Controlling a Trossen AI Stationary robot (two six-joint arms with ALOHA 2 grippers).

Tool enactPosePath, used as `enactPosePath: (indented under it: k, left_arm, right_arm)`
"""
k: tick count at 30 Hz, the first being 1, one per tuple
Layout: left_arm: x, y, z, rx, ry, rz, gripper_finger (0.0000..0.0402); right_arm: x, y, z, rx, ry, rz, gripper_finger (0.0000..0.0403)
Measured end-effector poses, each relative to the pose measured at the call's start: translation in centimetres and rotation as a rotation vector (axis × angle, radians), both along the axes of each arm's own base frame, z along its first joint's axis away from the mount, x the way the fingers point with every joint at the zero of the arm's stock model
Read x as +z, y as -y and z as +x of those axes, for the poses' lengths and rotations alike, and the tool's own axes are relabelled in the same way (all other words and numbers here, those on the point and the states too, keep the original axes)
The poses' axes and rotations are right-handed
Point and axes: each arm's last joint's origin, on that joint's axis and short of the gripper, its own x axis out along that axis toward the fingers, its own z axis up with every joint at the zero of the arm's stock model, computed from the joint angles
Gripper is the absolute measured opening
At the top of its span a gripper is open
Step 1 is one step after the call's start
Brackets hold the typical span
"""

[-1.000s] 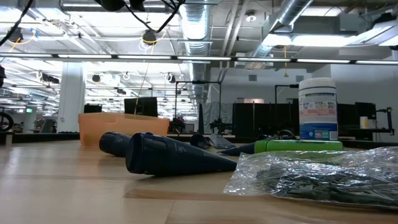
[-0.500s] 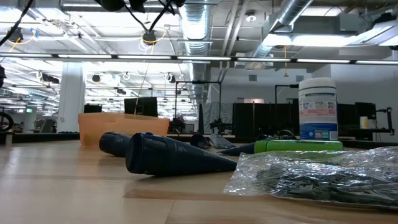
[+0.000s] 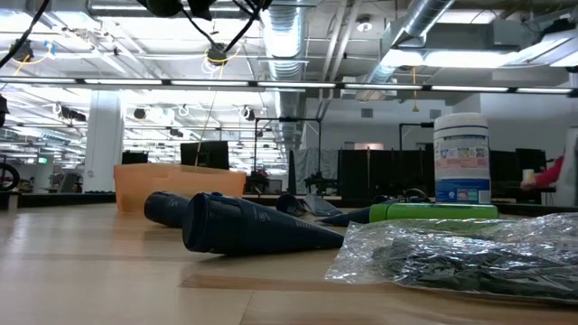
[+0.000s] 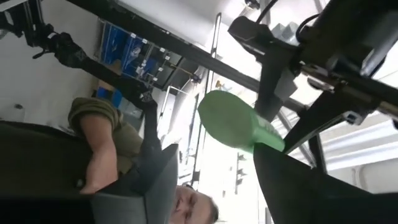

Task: Pick & Place Travel size toiletries
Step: Put the green shampoo bottle into the top orange bin

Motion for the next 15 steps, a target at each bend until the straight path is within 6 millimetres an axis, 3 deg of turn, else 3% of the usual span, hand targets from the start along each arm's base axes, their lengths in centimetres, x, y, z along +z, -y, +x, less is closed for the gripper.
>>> enactPosePath:
  k: [6, 15]
  left_arm:
    - [0.1, -0.3, 0.0, 0.110, 0.151, 0.176, 0.0203]
    - [1.0, -0.7, -0.4, 0.299, 0.512, 0.566, 0.0203]
  right_arm:
    - [1.4, -0.1, -0.4, -0.020, -0.029, 0.066, 0.0088]
    - [3.1, 0.1, -0.4, -0.124, -0.054, 0.202, 0.0088]
